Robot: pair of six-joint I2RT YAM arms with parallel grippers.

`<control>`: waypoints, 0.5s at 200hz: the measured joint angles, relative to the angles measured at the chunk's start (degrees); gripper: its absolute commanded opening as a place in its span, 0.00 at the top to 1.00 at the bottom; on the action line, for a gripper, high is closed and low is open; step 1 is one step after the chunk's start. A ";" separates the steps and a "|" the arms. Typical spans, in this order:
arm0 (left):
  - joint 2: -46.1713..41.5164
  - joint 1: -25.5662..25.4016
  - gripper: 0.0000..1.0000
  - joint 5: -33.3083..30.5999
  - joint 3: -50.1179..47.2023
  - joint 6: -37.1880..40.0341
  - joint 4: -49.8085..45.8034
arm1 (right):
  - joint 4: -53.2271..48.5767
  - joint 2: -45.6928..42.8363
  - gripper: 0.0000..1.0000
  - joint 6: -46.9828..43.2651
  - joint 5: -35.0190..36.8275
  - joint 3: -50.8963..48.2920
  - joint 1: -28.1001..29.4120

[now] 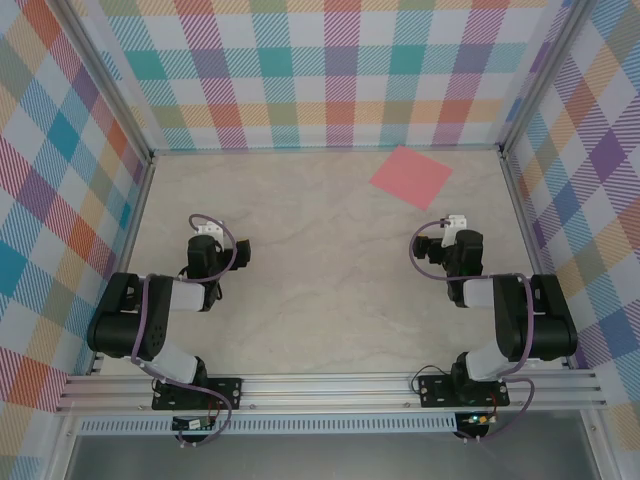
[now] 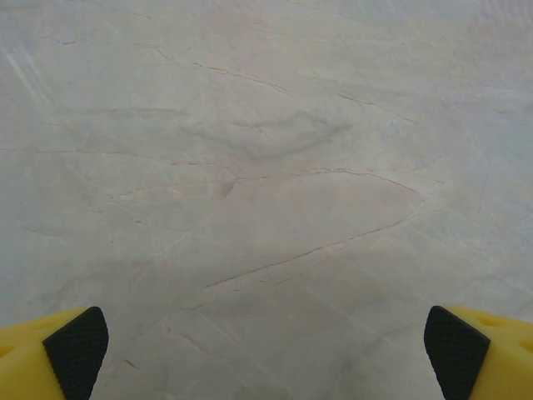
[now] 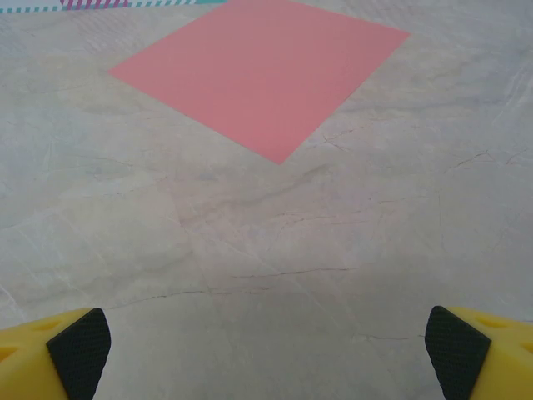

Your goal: Fold a paper plane with a square sheet of paper (pick it up from the middle)

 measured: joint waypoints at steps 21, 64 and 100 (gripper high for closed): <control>0.11 0.00 0.00 0.00 0.02 0.00 0.59 | 0.24 0.07 0.00 0.02 -0.04 0.26 -0.02; 0.17 0.00 0.00 0.02 0.24 0.00 0.74 | 0.55 0.11 0.00 0.04 -0.42 0.42 -0.22; 0.17 0.00 0.00 0.00 0.42 0.00 0.76 | 0.55 0.11 0.00 0.02 -0.42 0.42 -0.26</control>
